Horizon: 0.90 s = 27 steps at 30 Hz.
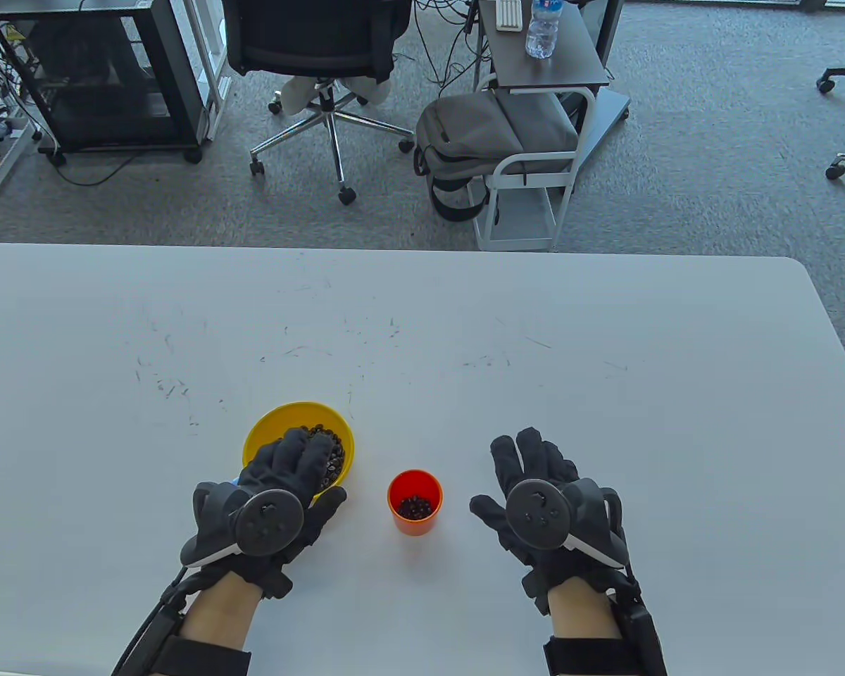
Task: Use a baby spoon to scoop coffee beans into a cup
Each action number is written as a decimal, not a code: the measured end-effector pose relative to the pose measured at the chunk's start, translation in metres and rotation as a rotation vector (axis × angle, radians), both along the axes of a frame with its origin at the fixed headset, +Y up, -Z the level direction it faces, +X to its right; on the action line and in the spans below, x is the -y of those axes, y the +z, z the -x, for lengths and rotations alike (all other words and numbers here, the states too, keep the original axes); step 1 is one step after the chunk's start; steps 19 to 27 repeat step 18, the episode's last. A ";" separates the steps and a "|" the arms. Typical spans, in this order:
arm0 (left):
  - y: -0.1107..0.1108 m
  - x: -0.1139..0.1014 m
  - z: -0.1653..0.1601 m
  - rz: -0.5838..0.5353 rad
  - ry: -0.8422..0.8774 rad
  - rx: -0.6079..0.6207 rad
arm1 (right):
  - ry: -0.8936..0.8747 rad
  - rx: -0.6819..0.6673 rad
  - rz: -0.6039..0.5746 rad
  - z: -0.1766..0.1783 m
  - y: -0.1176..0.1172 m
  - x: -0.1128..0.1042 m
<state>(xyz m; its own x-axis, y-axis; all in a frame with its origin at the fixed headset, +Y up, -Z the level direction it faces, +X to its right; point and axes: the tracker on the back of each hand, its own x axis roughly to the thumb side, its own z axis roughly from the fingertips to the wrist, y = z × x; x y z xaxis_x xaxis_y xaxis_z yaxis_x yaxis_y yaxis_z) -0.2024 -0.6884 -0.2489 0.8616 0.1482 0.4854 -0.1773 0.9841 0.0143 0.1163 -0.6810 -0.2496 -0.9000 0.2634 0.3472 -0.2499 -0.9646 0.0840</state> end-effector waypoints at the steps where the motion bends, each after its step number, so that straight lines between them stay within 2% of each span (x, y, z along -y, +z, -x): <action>1: 0.001 0.000 -0.001 -0.013 -0.003 0.006 | 0.007 0.002 0.002 0.000 0.000 0.001; 3: 0.002 0.000 -0.002 -0.044 0.013 0.010 | 0.025 0.000 0.001 0.001 -0.001 0.001; 9: 0.002 0.002 -0.003 0.007 -0.019 0.011 | 0.045 -0.029 -0.003 0.006 -0.002 0.001; 16: 0.005 0.003 -0.008 -0.037 -0.081 0.002 | 0.052 -0.060 0.023 0.011 -0.001 0.002; 27: 0.006 0.004 -0.008 -0.040 -0.084 -0.004 | 0.047 -0.064 0.019 0.011 0.000 0.001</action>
